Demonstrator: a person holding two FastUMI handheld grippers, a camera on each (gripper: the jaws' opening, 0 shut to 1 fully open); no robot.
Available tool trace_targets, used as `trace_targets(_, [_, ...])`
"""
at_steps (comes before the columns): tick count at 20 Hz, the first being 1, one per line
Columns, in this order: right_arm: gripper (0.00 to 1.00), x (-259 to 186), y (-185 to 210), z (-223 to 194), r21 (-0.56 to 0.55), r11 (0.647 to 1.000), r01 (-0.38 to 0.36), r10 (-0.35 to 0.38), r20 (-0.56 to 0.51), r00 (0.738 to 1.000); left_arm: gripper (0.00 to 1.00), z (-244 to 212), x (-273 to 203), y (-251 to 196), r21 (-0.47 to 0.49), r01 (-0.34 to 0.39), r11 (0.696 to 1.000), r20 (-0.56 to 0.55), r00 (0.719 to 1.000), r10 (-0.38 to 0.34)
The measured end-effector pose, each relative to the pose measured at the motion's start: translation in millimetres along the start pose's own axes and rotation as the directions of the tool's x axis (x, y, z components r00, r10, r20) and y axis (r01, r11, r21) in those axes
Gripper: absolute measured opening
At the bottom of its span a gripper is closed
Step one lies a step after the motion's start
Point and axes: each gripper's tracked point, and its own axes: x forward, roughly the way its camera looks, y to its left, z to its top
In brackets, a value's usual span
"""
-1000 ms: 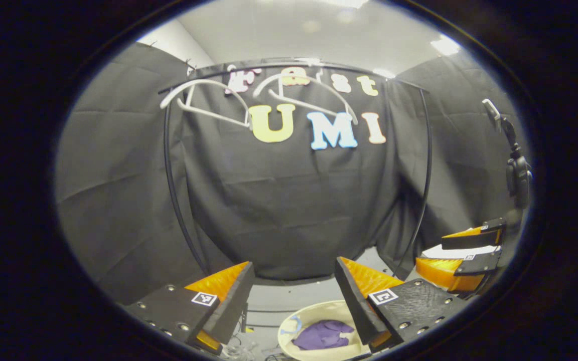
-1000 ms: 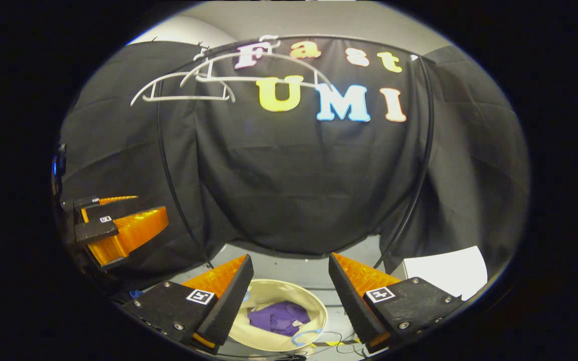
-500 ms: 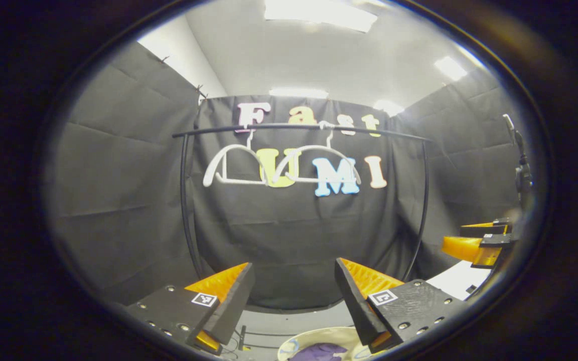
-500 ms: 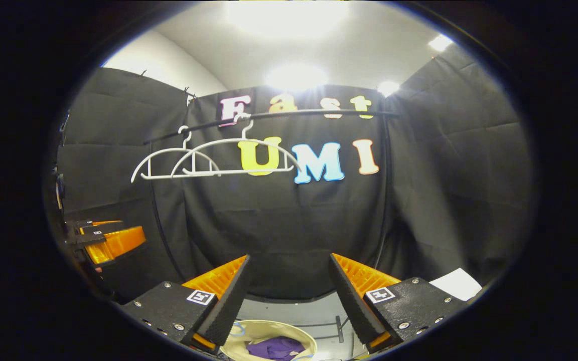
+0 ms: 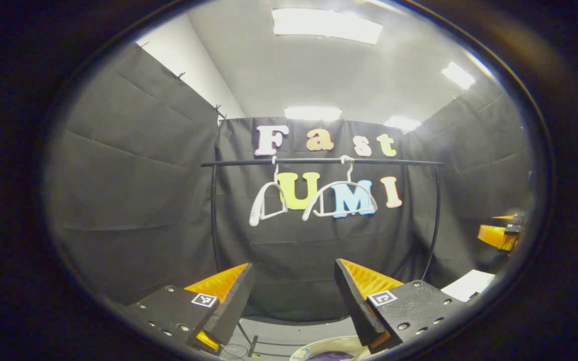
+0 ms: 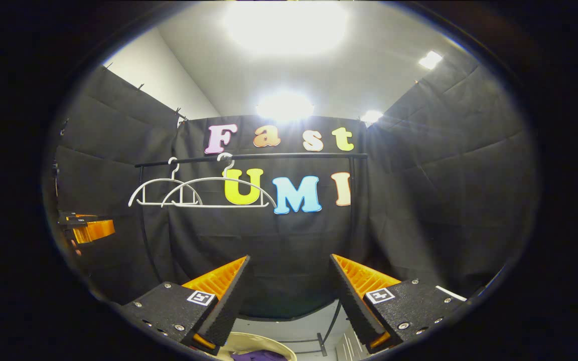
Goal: Grasp the clothes on the hanger with both hands and then place them into the laundry hamper below.
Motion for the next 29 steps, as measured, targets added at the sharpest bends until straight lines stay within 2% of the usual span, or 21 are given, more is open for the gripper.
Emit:
trace_targets(5, [0.92,-2.5,-8.2,6.1,0.030,0.999,0.024,-0.024,0.015,1.000,0.93,6.5,-1.7,0.1,0.003,-0.012,1.000,0.013,1.000,0.012])
trace_targets(6, [0.93,-1.2,-8.1,7.3,0.036,0.999,0.024,-0.025,0.020,0.999,0.87,7.4,-2.2,-1.6,0.002,-0.012,1.000,0.014,1.000,0.012])
trace_targets(7, [0.93,-1.6,-8.2,8.5,0.038,0.999,0.027,-0.027,0.022,0.999,0.93,7.9,-1.4,-2.4,0.005,-0.013,1.000,0.018,1.000,0.013])
trace_targets(10, [0.92,-2.7,-12.0,11.9,0.031,0.999,0.036,-0.037,0.029,0.999,0.93,11.6,4.0,-7.4,0.020,-0.013,1.000,0.030,0.999,0.012])
trace_targets(11, [0.93,-3.0,-13.3,13.8,0.031,0.999,0.041,-0.042,0.033,0.999,0.96,12.8,2.3,-6.8,0.023,-0.012,1.000,0.033,0.999,0.011])
trace_targets(12, [0.92,-3.3,-13.8,15.9,0.032,0.999,0.042,-0.043,0.036,0.998,0.93,13.9,0.9,-6.3,0.025,-0.013,1.000,0.035,0.999,0.012])
trace_targets(28, [0.93,-14.4,-5.5,25.9,0.043,0.998,0.048,-0.050,0.050,0.998,0.92,13.5,-12.9,-0.8,0.032,-0.045,0.998,0.033,0.999,0.044])
trace_targets(29, [0.93,-14.7,-5.8,28.4,0.045,0.998,0.050,-0.052,0.054,0.997,0.98,14.8,-12.8,0.5,0.036,-0.046,0.998,0.036,0.998,0.045])
